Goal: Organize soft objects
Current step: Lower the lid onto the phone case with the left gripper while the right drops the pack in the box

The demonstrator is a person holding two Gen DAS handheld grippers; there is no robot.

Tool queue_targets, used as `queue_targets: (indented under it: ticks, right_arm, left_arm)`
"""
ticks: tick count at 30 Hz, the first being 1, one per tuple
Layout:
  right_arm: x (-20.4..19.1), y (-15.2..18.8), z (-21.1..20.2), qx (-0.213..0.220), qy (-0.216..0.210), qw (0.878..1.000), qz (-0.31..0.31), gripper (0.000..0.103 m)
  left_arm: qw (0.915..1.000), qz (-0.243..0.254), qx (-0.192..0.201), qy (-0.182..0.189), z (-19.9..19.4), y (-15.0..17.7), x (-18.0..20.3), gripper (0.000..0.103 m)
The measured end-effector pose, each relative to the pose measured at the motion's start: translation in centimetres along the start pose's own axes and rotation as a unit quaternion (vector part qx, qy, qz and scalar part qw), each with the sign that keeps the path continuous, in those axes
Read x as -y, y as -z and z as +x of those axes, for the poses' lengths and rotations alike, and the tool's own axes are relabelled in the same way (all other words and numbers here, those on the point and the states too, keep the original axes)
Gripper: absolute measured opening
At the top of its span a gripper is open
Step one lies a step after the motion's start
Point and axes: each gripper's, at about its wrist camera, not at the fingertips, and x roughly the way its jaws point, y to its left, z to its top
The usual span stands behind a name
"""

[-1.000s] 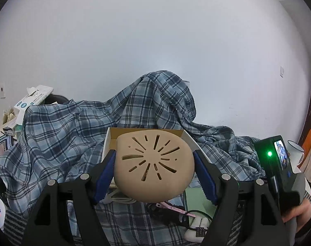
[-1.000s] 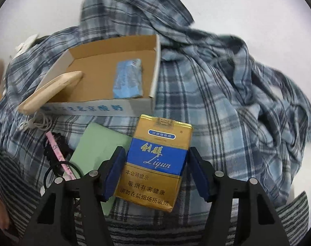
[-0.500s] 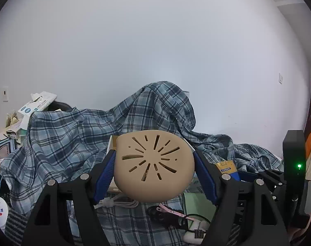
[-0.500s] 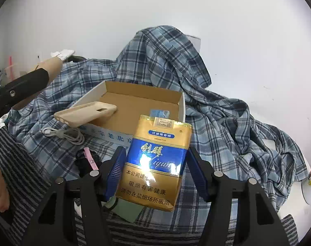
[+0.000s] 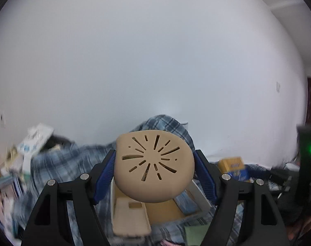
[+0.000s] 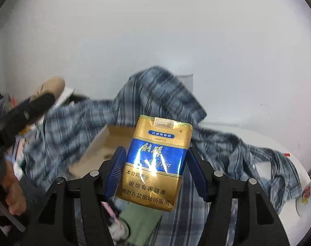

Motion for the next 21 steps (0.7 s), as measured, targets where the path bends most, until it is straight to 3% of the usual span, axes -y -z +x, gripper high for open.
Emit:
queue_targets:
  ticks: [3, 9, 13, 21]
  right_arm:
    - [0.2, -2.6, 0.6, 0.023, 0.018, 1.0, -0.001, 0.06]
    - [0.6, -5.7, 4.5, 0.029, 0.029, 0.999, 0.015, 0.06]
    - [0.2, -4.3, 7.9, -0.004, 0.019, 1.0, 0.021, 0.06]
    - [0.6, -0.3, 13.2, -0.079, 0.003, 0.997, 0.013, 0.06]
  left_arm:
    - [0.9997, 0.023, -0.008, 0.0, 1.8, -2.0, 0.2, 0.076]
    - [0.9988, 0.0, -0.05, 0.001, 6.0, -3.5, -0.7, 0.076]
    - [0.9945, -0.01, -0.104, -0.002, 9.2, -1.9, -1.9, 0.077]
    - [0.9839, -0.007, -0.178, -0.015, 13.6, 2.9, -3.3, 0.077]
